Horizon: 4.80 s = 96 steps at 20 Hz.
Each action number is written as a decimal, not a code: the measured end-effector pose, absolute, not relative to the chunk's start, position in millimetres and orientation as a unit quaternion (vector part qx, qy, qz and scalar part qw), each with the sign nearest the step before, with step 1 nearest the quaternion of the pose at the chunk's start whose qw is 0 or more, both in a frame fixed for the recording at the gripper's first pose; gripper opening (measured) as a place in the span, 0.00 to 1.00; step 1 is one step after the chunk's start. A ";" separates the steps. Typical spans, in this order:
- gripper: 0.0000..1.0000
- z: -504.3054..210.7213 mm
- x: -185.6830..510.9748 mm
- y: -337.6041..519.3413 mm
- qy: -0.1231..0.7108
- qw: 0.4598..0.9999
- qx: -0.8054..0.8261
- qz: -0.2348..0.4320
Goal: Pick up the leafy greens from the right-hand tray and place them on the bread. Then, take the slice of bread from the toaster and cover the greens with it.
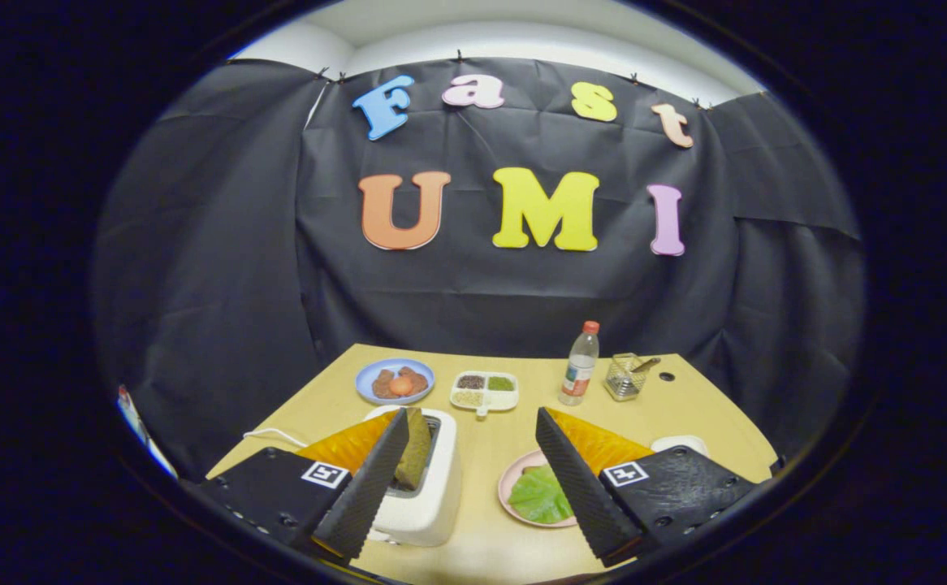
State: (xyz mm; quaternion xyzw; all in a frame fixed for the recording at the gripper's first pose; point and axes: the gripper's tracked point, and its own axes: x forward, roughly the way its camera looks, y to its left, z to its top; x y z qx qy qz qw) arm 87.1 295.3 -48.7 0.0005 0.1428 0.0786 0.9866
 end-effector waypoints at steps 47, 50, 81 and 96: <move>0.09 -6.1 112.2 301.9 0.163 0.981 0.025 0.097; 0.09 -8.0 113.8 279.0 0.153 0.984 0.033 0.083; 0.13 -238.4 195.8 154.7 0.309 0.948 0.065 0.033; 0.50 -288.2 193.3 105.6 0.351 0.936 0.026 -0.005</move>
